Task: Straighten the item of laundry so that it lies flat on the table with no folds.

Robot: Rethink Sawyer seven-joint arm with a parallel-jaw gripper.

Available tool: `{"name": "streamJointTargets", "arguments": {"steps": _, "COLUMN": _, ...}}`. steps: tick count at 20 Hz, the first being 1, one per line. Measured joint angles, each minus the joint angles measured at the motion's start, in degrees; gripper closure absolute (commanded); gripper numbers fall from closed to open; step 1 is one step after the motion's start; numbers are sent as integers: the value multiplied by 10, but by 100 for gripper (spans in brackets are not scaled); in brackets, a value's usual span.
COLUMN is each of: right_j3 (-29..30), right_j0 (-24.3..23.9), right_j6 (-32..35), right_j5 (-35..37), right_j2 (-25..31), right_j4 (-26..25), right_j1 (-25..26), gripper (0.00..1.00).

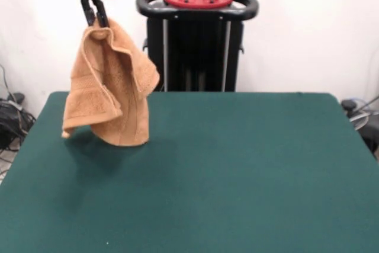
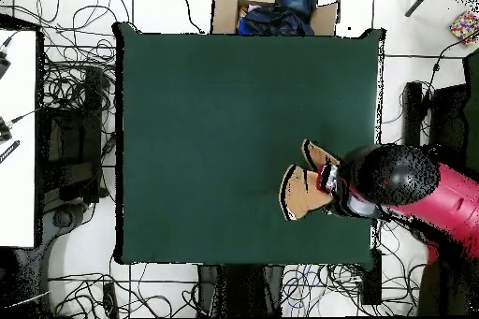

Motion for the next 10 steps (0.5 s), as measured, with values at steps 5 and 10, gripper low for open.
{"name": "streamJointTargets", "arguments": {"steps": 5, "right_j3": 13, "right_j0": -32, "right_j6": -5, "right_j5": -64, "right_j2": 22, "right_j4": -23, "right_j1": -18, "gripper": 100}}
{"name": "streamJointTargets", "arguments": {"steps": 10, "right_j3": 25, "right_j0": -53, "right_j6": -6, "right_j5": -156, "right_j2": 32, "right_j4": -41, "right_j1": -18, "gripper": 100}}
